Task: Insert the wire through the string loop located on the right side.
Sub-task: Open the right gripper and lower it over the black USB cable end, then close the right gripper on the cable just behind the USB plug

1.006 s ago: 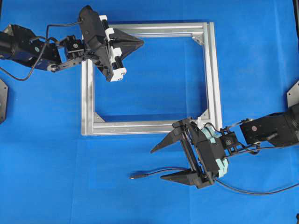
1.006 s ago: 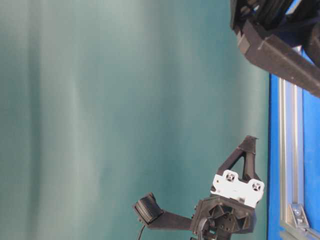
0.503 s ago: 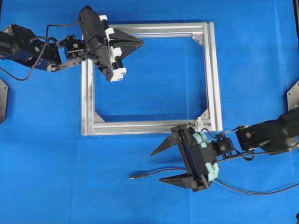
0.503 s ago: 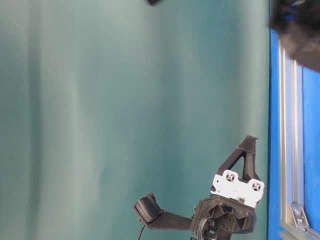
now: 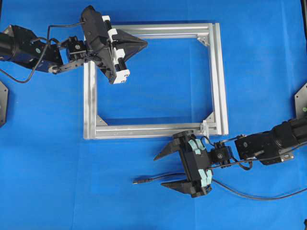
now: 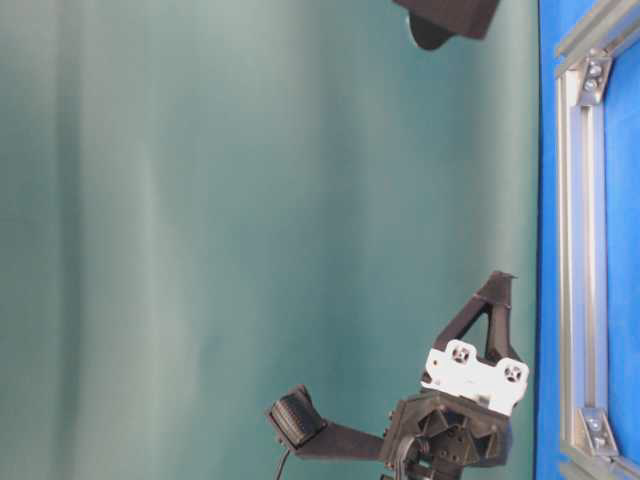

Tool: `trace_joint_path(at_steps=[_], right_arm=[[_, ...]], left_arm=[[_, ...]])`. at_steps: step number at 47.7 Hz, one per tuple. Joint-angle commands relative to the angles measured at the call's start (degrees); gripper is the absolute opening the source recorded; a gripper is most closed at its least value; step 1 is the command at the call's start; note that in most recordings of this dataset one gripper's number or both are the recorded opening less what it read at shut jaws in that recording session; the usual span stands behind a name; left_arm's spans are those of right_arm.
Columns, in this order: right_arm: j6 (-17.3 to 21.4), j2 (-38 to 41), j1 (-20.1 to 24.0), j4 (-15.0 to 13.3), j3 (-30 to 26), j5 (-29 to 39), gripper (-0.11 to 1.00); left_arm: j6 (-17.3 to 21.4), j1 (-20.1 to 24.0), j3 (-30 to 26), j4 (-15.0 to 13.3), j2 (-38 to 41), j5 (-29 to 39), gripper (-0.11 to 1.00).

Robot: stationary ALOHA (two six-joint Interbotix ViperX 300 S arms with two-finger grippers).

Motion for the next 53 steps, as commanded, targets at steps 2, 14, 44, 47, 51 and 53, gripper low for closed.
trace_joint_path(at_steps=[2, 14, 44, 47, 51, 53], right_arm=[[0.09, -0.53, 0.26, 0.09, -0.97, -0.53, 0.92], [0.00, -0.09, 0.35, 0.44, -1.32, -0.26, 0.89], [-0.88, 0.53, 0.26, 0.09, -2.11, 2.81, -0.04], [-0.88, 0.53, 0.26, 0.09, -2.11, 2.81, -0.04], [-0.79, 0.44, 0.26, 0.09, -2.11, 2.81, -0.04], [-0.79, 0.18, 0.26, 0.09, -2.11, 2.90, -0.04]], left_arm=[[-0.09, 0.09, -0.35, 0.18, -1.93, -0.18, 0.00], [-0.09, 0.09, -0.35, 0.18, -2.02, -0.18, 0.00], [-0.09, 0.18, -0.26, 0.09, -2.02, -0.18, 0.00], [-0.09, 0.09, -0.26, 0.18, -2.02, -0.18, 0.00], [-0.09, 0.09, -0.26, 0.09, -2.02, -0.18, 0.00], [-0.09, 0.09, -0.26, 0.18, -1.93, -0.18, 0.00]])
